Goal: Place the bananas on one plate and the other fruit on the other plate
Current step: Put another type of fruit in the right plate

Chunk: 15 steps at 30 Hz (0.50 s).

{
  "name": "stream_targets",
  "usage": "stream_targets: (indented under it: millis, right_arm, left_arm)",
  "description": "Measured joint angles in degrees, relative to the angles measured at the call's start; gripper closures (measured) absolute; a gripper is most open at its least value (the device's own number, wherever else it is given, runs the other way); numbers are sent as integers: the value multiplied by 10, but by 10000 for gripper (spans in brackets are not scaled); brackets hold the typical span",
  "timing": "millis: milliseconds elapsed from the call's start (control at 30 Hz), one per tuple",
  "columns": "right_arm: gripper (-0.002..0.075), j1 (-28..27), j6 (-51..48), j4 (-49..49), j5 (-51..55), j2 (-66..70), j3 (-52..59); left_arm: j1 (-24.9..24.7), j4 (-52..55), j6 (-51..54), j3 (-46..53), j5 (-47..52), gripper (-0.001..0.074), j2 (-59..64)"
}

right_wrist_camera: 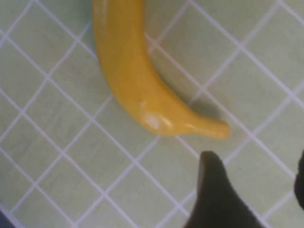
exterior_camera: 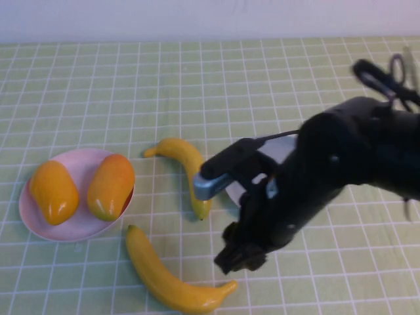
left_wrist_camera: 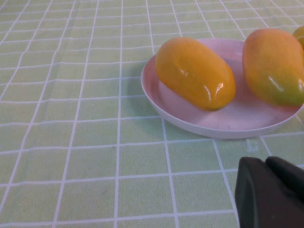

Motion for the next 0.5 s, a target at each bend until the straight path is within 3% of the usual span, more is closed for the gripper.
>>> stream_targets:
  millis: [133,367,500]
  right_arm:
    - [339,37,3,-5,14,85,-86]
    - [307,94,-4,-42,17,168,-171]
    - [253,121,-23,-55,18,188,-179]
  left_arm:
    - [0,0,0,0,0,738,0]
    - [0,0,0,0,0,738,0]
    - [0,0,0,0,0,738,0]
